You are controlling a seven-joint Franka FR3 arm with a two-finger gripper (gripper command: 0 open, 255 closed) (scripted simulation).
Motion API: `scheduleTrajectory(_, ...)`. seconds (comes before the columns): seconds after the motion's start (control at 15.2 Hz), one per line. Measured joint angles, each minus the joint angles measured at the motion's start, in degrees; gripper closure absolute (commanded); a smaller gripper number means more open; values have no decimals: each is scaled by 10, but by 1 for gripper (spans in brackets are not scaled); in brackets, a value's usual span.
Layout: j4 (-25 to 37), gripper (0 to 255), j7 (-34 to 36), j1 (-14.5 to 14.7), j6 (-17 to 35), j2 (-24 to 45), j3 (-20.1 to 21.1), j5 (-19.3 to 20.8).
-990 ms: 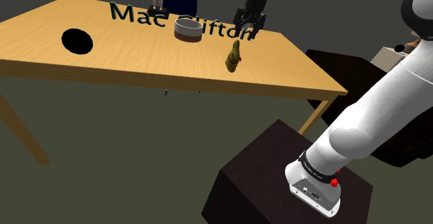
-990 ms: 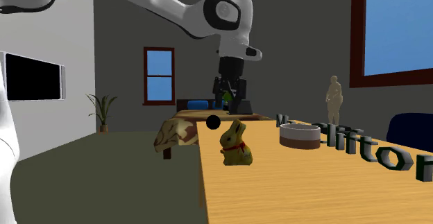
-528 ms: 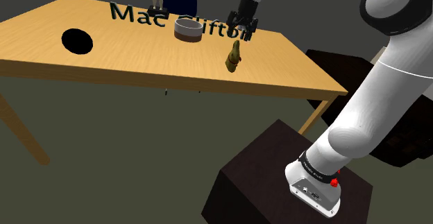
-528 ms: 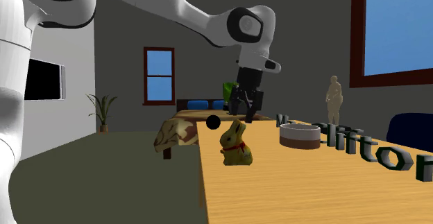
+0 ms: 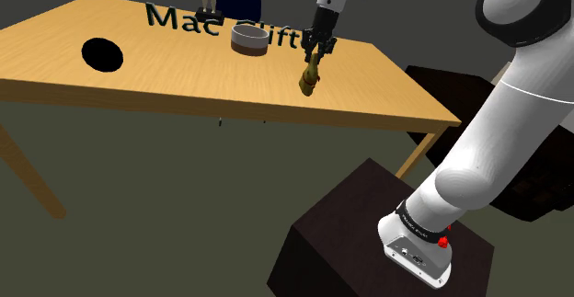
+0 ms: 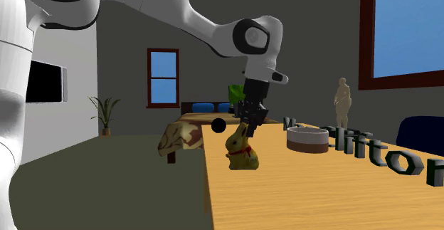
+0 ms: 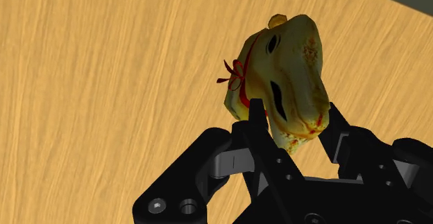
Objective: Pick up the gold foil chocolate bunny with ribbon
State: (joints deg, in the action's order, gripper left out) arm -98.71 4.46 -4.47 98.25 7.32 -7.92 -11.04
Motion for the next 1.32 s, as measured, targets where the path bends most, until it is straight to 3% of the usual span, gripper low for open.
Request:
scheduleTrajectory(0.59,4,255,1,0,-3,0,0,0)
scheduleTrajectory(1.32,83,255,13,-2,-81,0,-1,1)
